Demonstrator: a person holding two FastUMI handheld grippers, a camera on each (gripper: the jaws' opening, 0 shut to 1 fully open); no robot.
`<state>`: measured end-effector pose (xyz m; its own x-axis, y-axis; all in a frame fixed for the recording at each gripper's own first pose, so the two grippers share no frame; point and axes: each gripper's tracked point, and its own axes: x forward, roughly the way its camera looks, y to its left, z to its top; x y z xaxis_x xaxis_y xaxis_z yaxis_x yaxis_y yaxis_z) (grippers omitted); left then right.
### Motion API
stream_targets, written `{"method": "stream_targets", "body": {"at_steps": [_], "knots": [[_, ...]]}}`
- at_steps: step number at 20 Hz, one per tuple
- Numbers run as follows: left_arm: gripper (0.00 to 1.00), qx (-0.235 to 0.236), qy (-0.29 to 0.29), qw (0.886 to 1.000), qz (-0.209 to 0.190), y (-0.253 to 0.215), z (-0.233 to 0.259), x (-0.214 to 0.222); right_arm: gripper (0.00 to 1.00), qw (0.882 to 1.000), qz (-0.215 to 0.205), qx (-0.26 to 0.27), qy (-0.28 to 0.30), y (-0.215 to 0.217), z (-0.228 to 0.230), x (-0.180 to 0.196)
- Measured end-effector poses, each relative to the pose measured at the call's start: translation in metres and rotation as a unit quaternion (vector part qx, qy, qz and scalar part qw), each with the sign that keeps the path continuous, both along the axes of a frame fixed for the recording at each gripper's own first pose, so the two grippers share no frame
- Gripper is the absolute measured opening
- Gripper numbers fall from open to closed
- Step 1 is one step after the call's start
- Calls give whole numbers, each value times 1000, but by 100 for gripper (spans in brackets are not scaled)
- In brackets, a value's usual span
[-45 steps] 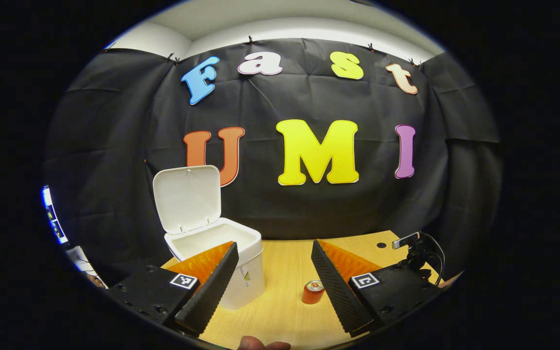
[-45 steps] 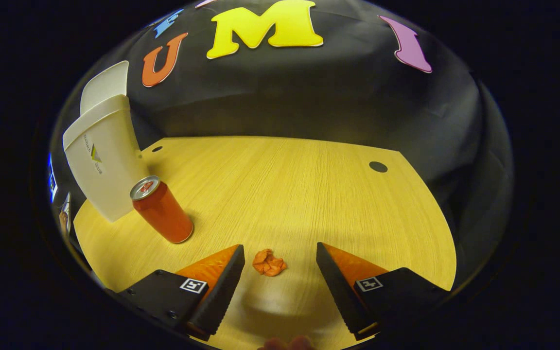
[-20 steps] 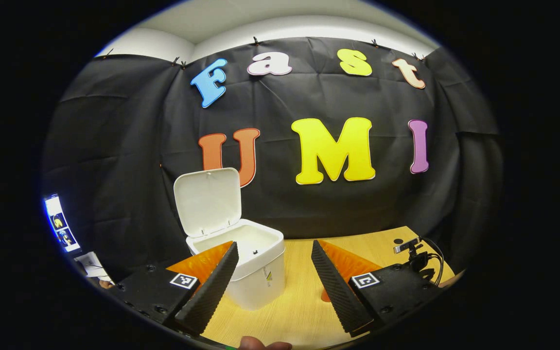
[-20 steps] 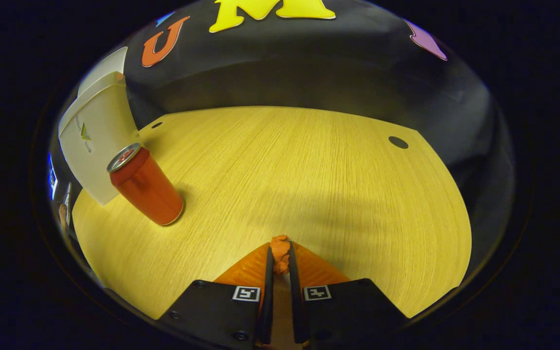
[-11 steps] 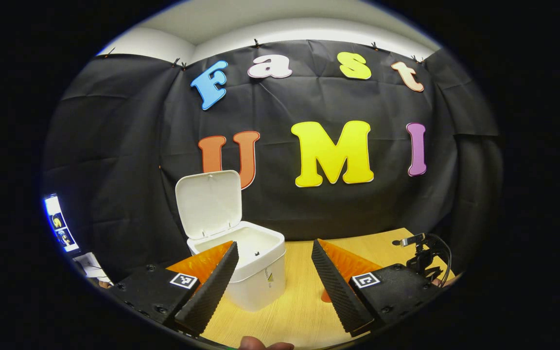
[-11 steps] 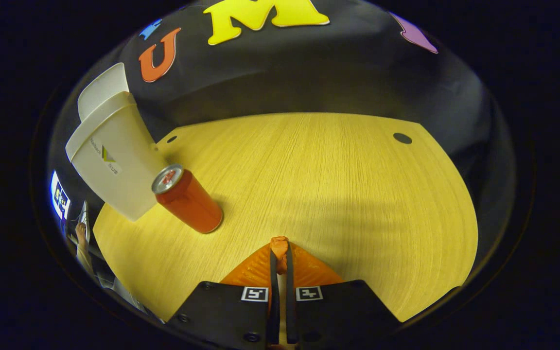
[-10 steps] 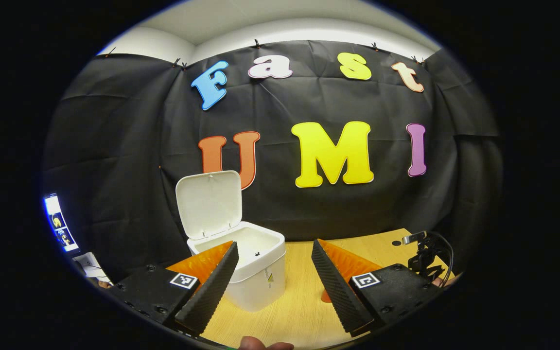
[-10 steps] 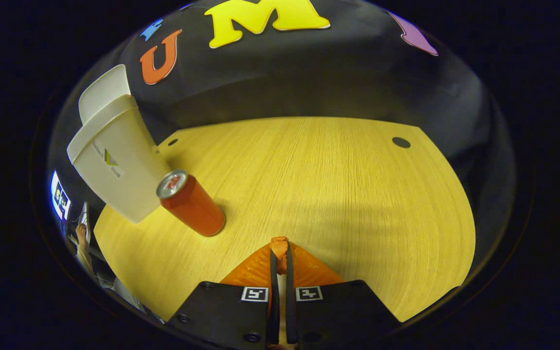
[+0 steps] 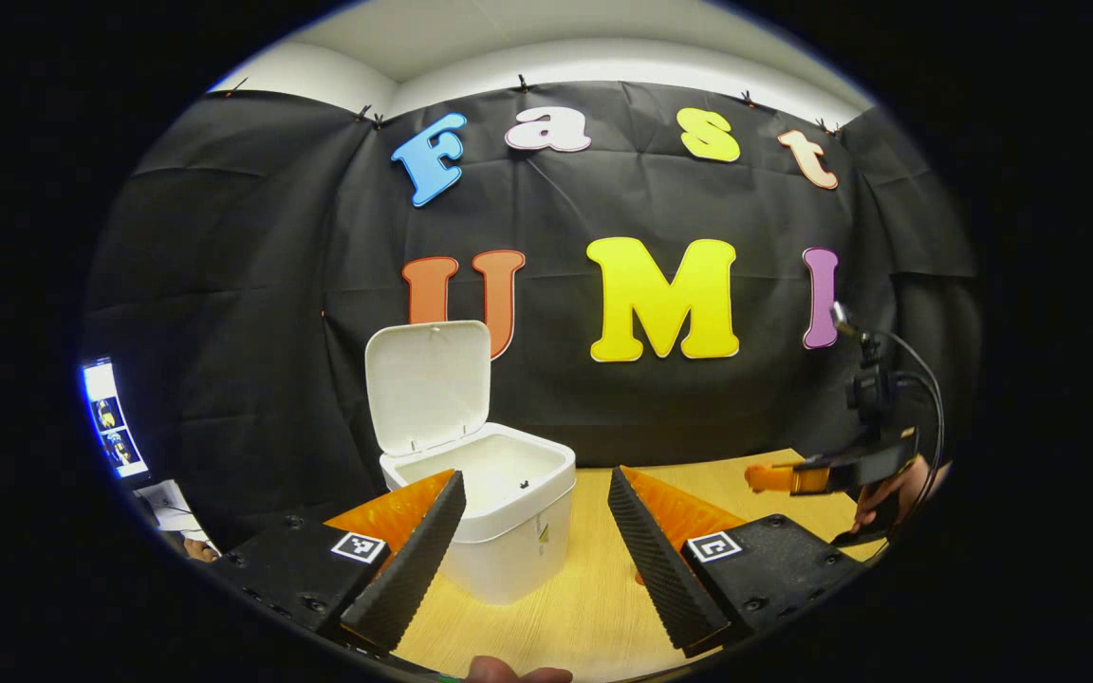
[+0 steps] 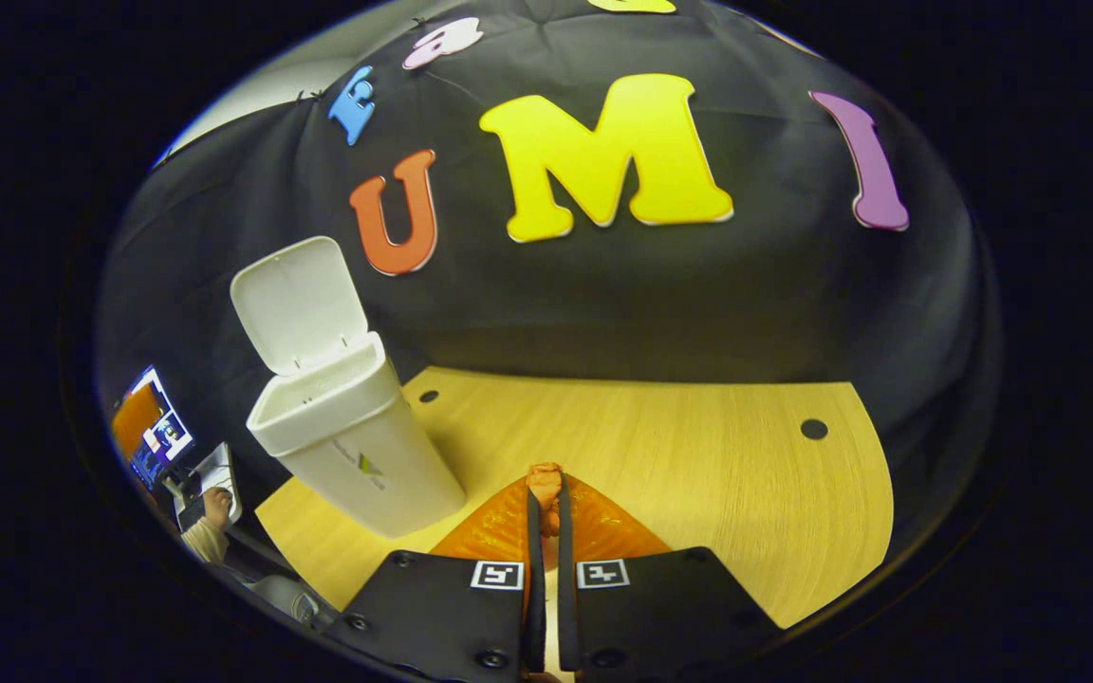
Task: Press the lid of the desktop garbage bin to open it, pick up the crumpled paper on the desktop and throw it into the bin, then pick up the pop can on the desktop and drop it into the bin, and finally close the garbage bin lid.
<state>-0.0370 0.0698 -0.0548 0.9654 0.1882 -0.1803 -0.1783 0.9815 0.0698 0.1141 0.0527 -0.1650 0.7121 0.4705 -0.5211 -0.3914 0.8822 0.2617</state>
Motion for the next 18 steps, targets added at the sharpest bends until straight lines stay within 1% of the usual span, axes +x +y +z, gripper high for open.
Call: {"method": "stream_targets", "body": {"at_steps": [2,5,10,13,14,15,16,18], "knots": [[99,-2,2,1000,6,10,-3,-4,6,1000,27,16,-3,30,23,0],[99,-9,11,1000,9,20,-10,-13,6,998,53,22,-20,68,44,9],[99,-17,24,999,26,43,-19,-33,6,992,108,34,-56,155,75,25],[99,-23,23,999,44,56,-20,-41,6,987,138,30,-69,204,76,31],[99,-24,24,998,48,60,-21,-43,6,986,148,28,-66,218,72,31],[99,-23,25,998,53,65,-22,-45,2,985,157,27,-61,232,66,26],[99,-23,26,998,57,68,-22,-47,6,985,164,26,-54,243,61,24],[99,-23,28,997,63,73,-24,-51,6,983,178,19,-40,261,46,21]]}}
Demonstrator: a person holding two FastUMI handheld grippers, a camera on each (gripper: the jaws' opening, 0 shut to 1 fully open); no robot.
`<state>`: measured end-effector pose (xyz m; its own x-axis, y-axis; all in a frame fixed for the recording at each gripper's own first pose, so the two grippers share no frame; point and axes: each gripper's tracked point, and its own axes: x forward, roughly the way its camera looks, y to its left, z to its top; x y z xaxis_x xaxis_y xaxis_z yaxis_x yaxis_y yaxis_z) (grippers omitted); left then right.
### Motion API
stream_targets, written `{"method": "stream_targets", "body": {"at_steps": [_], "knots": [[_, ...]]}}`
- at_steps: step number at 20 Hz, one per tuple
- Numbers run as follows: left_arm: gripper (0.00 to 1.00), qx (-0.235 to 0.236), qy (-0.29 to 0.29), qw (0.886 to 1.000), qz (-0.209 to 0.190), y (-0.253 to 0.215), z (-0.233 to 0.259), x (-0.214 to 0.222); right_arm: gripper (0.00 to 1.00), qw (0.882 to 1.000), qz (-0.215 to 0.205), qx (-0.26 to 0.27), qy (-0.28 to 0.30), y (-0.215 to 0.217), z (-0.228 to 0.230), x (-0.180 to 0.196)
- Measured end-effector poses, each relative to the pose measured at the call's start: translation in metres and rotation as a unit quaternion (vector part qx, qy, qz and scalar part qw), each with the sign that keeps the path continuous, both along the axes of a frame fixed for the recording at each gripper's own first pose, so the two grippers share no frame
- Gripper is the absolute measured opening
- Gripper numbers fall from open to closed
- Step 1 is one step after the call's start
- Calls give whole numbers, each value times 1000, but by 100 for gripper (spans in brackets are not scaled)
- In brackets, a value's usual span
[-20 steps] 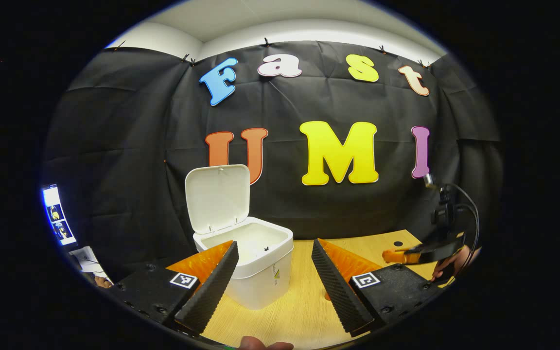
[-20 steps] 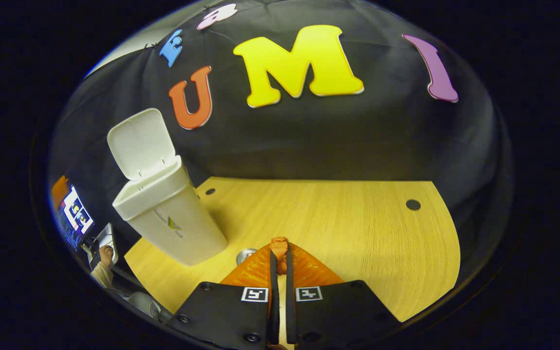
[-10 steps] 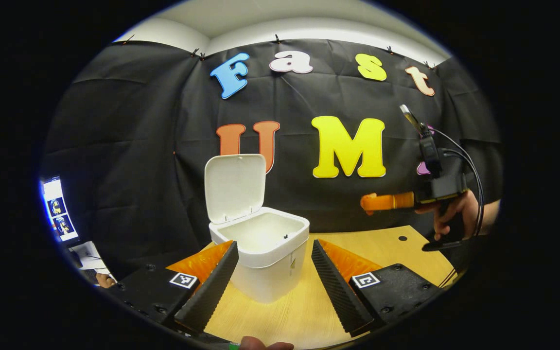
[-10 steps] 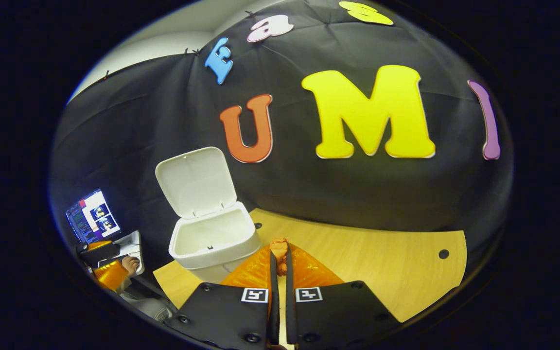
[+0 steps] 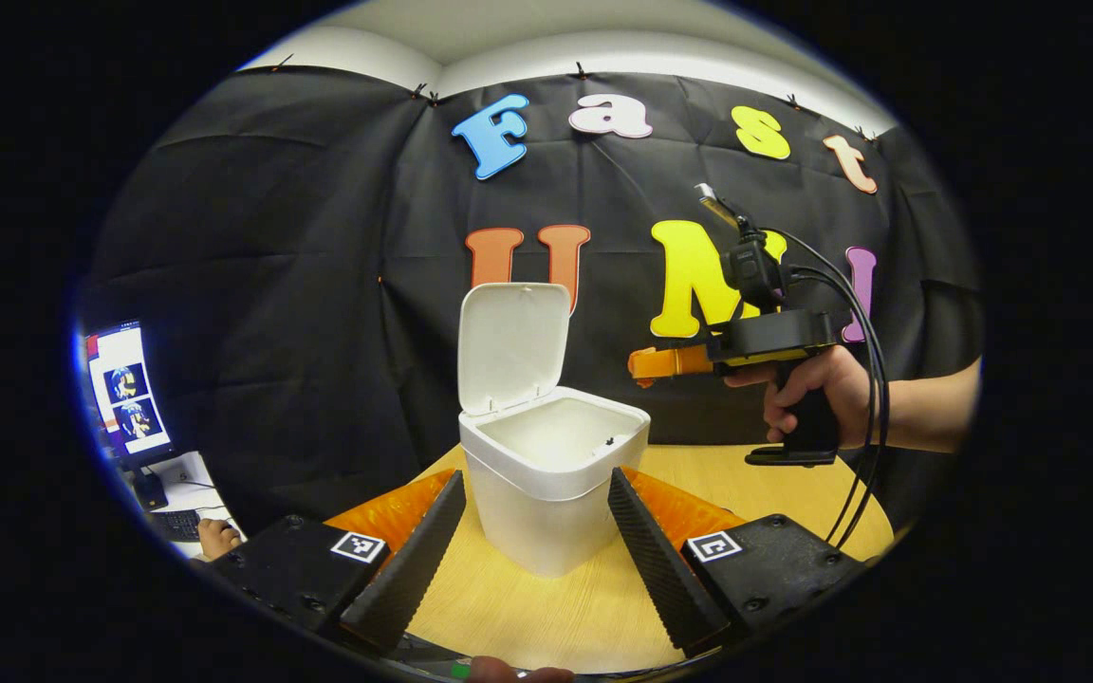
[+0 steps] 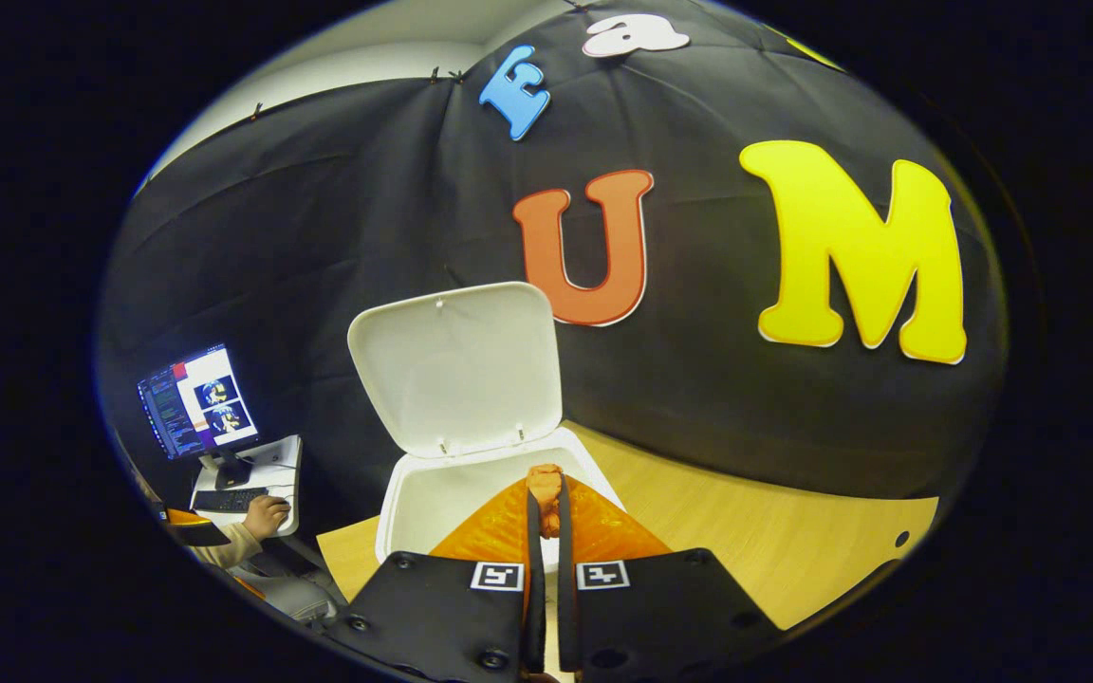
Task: Press the lid of the desktop garbage bin to open it, pick up the crumpled paper on the desktop and throw it into the bin, then pick up the pop can on the desktop and drop it into the bin, and finally close the garbage bin lid.
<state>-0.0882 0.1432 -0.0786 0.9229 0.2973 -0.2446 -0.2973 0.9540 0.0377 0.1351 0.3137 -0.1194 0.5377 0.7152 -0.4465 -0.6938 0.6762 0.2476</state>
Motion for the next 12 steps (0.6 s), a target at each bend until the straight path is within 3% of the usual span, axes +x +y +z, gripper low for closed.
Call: {"method": "stream_targets", "body": {"at_steps": [3,8,12], "knots": [[99,-1,2,1000,1,3,-3,-6,8,1000,19,-20,10,22,-22,-3],[99,-11,9,1000,5,8,-8,-11,15,998,16,-52,21,43,-51,5],[99,-17,10,1000,6,7,-10,-13,31,997,13,-62,34,47,-63,2]]}}
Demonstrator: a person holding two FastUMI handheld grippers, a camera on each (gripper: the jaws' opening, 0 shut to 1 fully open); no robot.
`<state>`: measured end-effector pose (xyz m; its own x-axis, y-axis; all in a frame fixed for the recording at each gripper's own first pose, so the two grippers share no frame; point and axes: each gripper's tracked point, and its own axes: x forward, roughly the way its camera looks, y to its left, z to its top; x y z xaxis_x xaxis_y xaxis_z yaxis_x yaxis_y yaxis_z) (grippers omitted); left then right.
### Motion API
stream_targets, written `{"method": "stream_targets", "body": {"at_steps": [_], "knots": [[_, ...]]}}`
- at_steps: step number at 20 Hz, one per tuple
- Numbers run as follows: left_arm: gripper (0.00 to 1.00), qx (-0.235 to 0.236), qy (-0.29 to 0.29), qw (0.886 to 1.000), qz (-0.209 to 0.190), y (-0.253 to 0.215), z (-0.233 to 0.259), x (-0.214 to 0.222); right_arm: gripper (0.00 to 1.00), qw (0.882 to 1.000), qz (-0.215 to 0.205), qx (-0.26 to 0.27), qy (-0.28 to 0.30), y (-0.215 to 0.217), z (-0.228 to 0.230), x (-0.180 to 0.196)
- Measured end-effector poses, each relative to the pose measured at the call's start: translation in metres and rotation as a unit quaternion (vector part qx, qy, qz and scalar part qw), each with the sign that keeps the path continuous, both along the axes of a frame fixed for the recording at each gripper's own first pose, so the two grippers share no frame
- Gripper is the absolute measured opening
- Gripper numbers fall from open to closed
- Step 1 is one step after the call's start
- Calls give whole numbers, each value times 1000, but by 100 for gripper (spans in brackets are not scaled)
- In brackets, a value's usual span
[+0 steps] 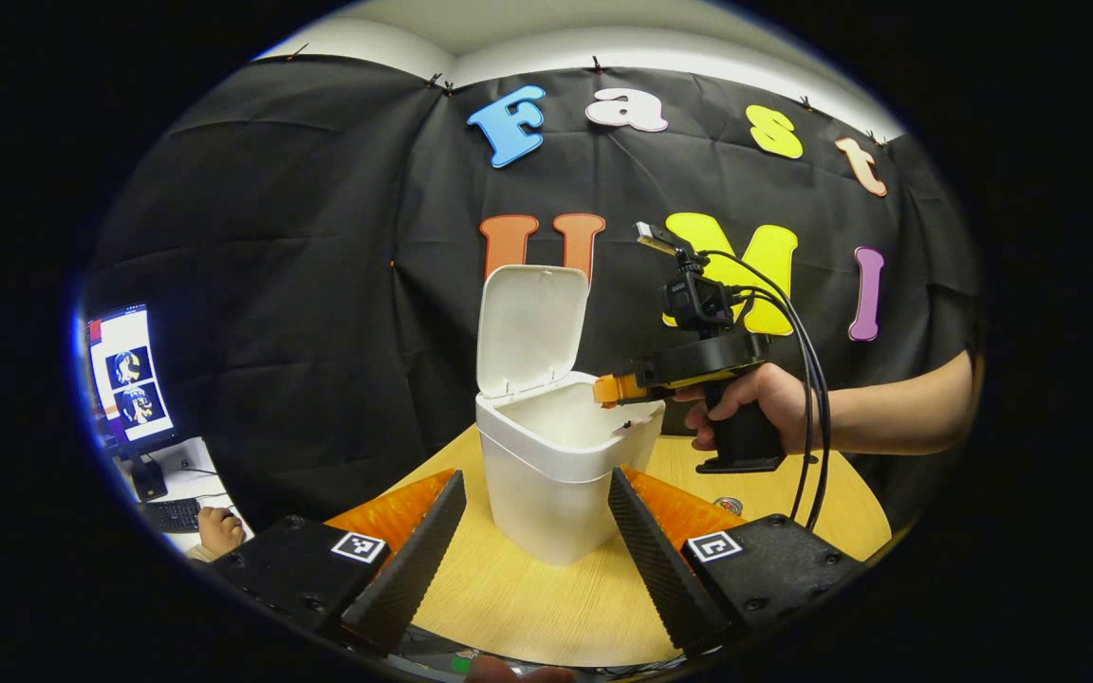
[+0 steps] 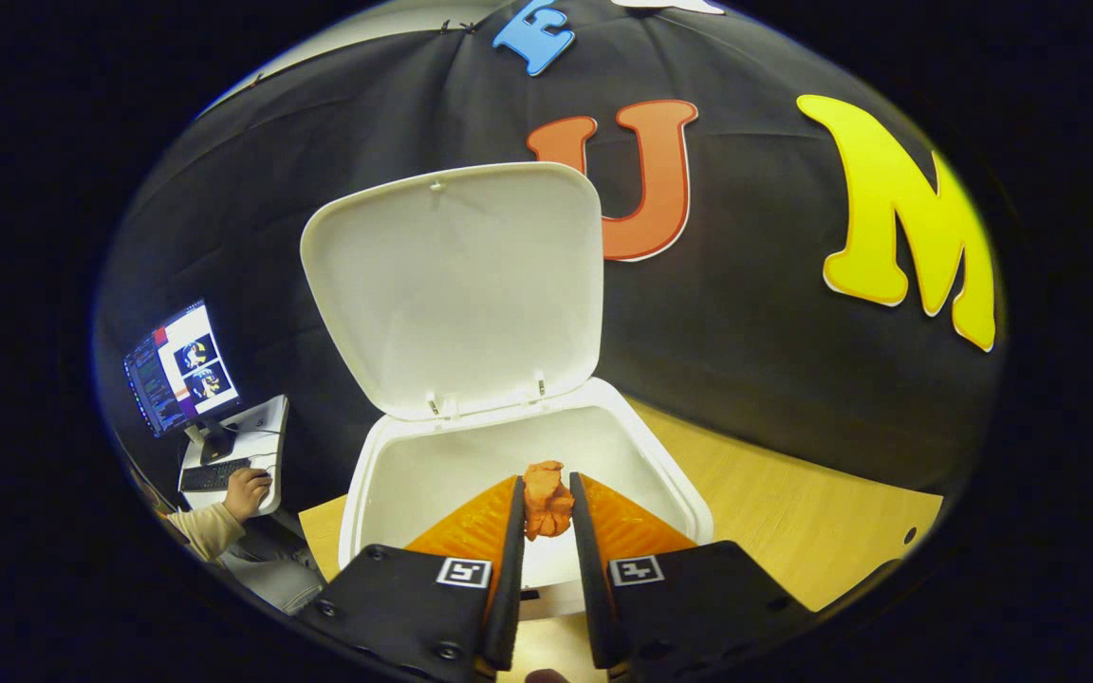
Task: Press the lid of the desktop garbage bin to open it, pick up the crumpled paper on the desktop and throw it into the bin, then pick up the pop can on the desktop and drop it into the bin, and finally close the garbage bin lid.
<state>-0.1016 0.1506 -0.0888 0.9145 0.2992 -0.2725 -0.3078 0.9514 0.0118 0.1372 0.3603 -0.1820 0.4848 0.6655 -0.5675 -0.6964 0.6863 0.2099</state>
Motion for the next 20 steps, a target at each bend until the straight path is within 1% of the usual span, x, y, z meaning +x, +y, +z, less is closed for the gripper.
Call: {"method": "stream_targets", "body": {"at_steps": [1,3,4,5,6,7,10,11,13,15,20], "knots": [[99,1,-1,1000,-1,1,0,0,39,1000,0,-1,0,-1,-2,-1],[99,2,-1,1000,-4,0,0,2,47,1000,-2,-4,-3,-1,-2,0],[99,2,-1,1000,-6,-2,1,3,48,1000,-4,-2,-3,-2,1,1],[99,1,-1,1000,-8,-4,1,5,57,1000,-8,-1,-5,-3,1,2],[99,2,-1,1000,-11,-5,2,7,58,1000,-10,7,-6,-6,7,3],[99,3,-2,1000,-14,-7,2,9,65,1000,-13,17,-9,-9,15,2],[99,9,-9,999,-37,-19,7,18,67,998,-24,40,-33,-24,41,2],[99,8,-10,999,-48,-24,6,22,72,998,-30,41,-43,-34,48,2],[99,6,-16,998,-67,-34,9,30,76,996,-37,53,-60,-50,67,-3],[99,3,-21,996,-86,-46,10,36,86,994,-51,68,-75,-71,85,-5],[99,-3,-22,990,-140,-79,6,52,86,984,-111,75,-116,-145,113,-6]]}}
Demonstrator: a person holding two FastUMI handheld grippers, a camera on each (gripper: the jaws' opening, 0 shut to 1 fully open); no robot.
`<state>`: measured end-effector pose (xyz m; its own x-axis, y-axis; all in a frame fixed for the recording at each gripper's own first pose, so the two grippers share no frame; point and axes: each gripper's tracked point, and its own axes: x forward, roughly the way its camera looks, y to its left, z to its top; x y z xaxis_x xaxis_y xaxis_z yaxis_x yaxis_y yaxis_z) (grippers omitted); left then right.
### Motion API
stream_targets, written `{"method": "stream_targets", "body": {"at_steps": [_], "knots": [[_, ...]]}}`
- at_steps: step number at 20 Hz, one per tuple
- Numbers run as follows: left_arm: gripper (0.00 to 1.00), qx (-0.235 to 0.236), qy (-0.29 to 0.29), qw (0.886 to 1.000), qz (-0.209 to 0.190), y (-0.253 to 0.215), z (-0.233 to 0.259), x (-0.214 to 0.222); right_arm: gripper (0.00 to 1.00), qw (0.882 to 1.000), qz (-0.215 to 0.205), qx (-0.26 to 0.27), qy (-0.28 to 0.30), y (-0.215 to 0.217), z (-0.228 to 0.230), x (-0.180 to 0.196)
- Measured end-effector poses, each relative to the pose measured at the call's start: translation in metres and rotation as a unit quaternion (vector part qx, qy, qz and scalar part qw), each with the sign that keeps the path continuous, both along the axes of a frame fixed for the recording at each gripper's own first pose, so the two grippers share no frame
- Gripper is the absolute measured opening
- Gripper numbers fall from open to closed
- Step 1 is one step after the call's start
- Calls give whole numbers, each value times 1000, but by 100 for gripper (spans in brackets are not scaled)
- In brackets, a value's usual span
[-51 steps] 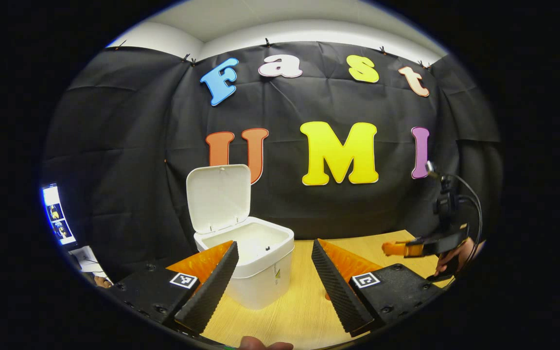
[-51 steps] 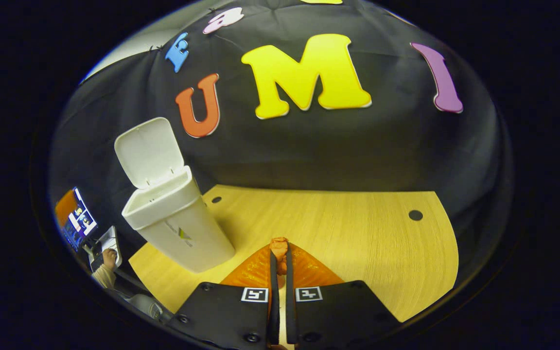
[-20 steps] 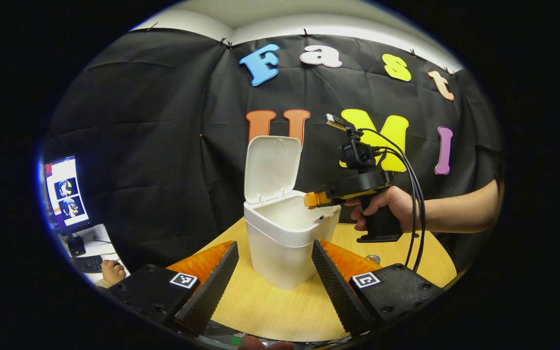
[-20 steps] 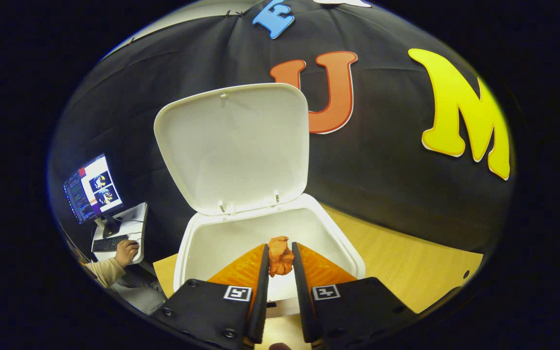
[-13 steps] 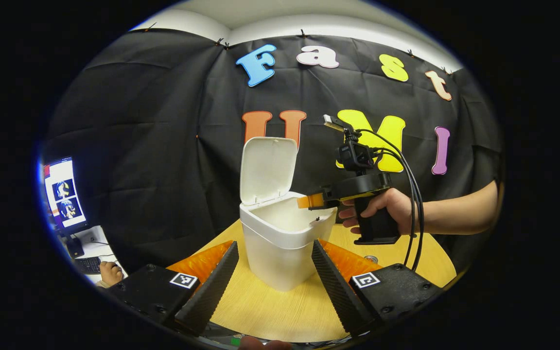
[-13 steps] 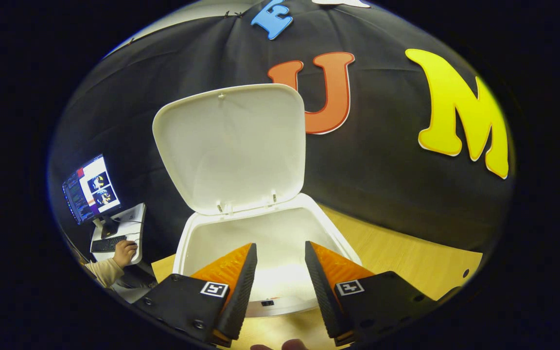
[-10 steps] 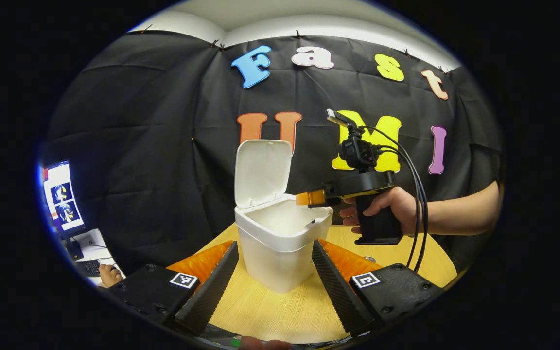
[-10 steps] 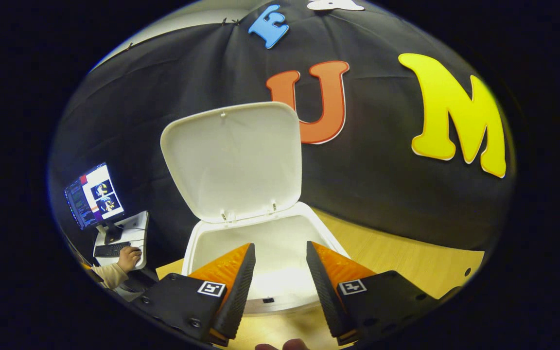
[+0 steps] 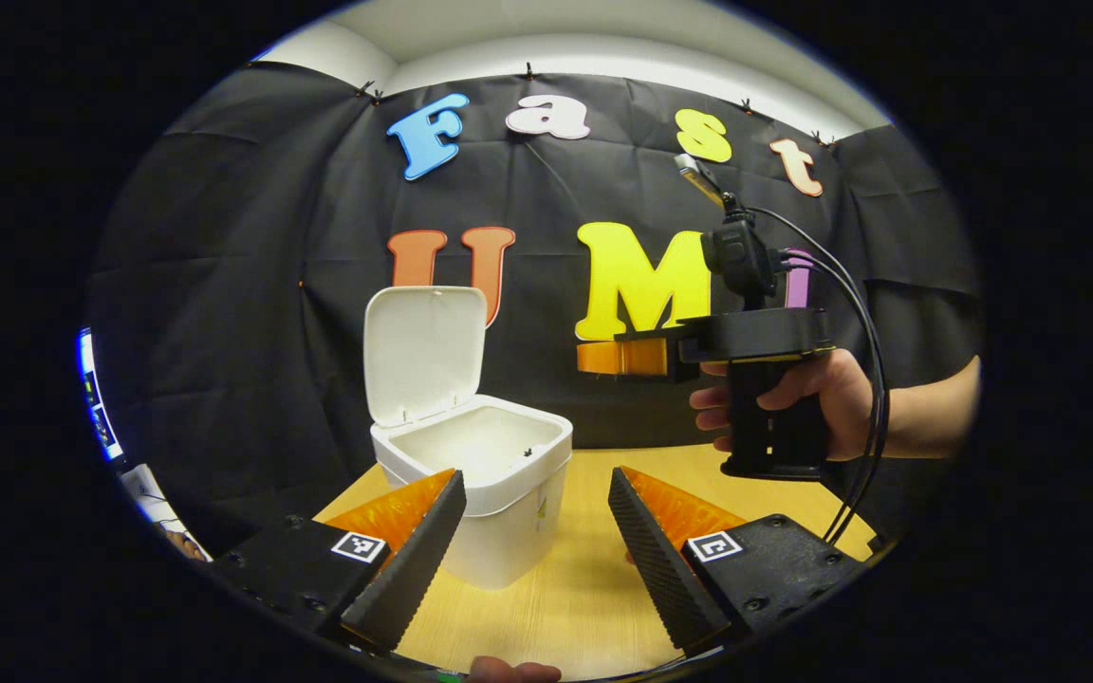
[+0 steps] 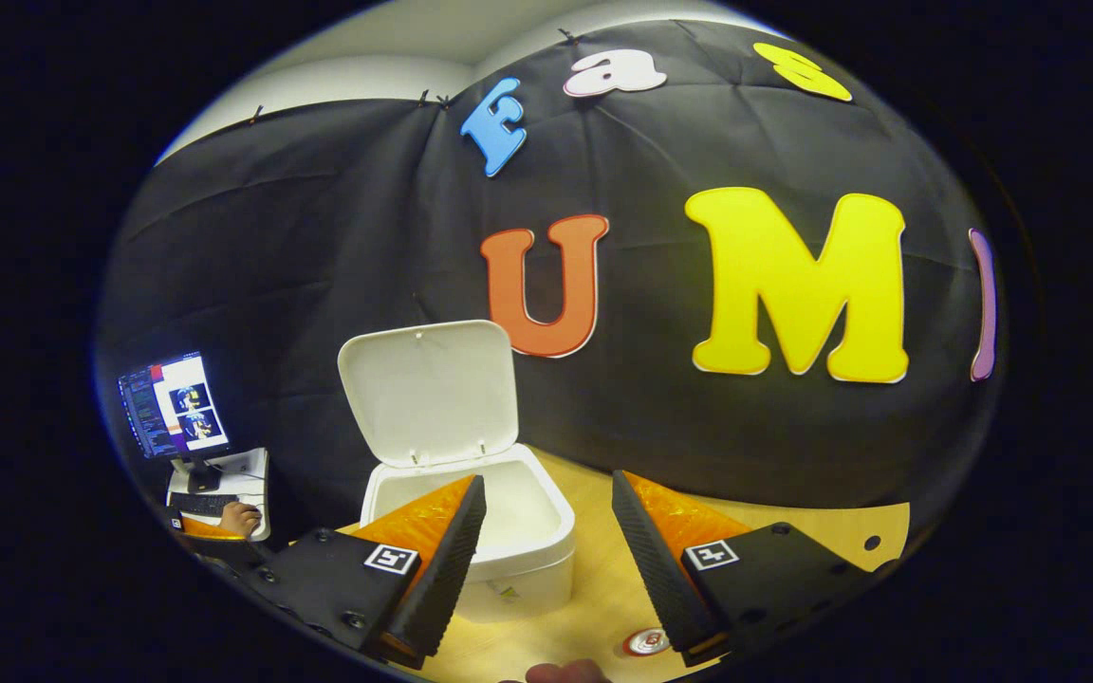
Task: Press the lid of the desktop garbage bin to open it, pick up the crumpled paper on the desktop and throw it into the bin, then pick up the pop can on the desktop and drop it into the bin, and finally close the garbage bin lid.
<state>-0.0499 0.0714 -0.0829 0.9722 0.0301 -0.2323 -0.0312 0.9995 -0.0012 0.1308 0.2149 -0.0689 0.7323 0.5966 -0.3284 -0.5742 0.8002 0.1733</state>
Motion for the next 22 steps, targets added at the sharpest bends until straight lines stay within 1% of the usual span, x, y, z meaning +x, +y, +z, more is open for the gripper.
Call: {"method": "stream_targets", "body": {"at_steps": [1,3,5,8,9,10,11,14,16,18,22], "knots": [[99,1,2,1000,-10,-6,-4,3,86,1000,-14,6,-2,-16,4,-3],[99,5,5,999,-36,-20,-10,6,87,999,-29,14,-11,-47,11,-13],[99,9,8,998,-61,-35,-15,14,88,998,-53,2,-28,-81,12,-17],[99,6,18,995,-94,-56,-30,23,88,995,-90,-7,-33,-124,12,-32],[100,5,19,994,-106,-64,-35,26,89,994,-108,-6,-29,-139,10,-37],[100,5,19,993,-119,-73,-39,29,87,992,-121,-7,-28,-152,7,-45],[100,8,18,991,-129,-80,-43,31,89,990,-137,-7,-31,-164,6,-52],[100,18,24,987,-156,-97,-68,41,91,982,-180,5,-55,-201,11,-67],[100,20,36,984,-172,-109,-88,47,93,977,-207,-16,-45,-228,-3,-82],[100,20,51,982,-183,-119,-112,53,93,969,-239,-47,-47,-260,-9,-91],[100,28,68,976,-207,-137,-144,62,93,956,-279,-81,-39,-303,-21,-112]]}}
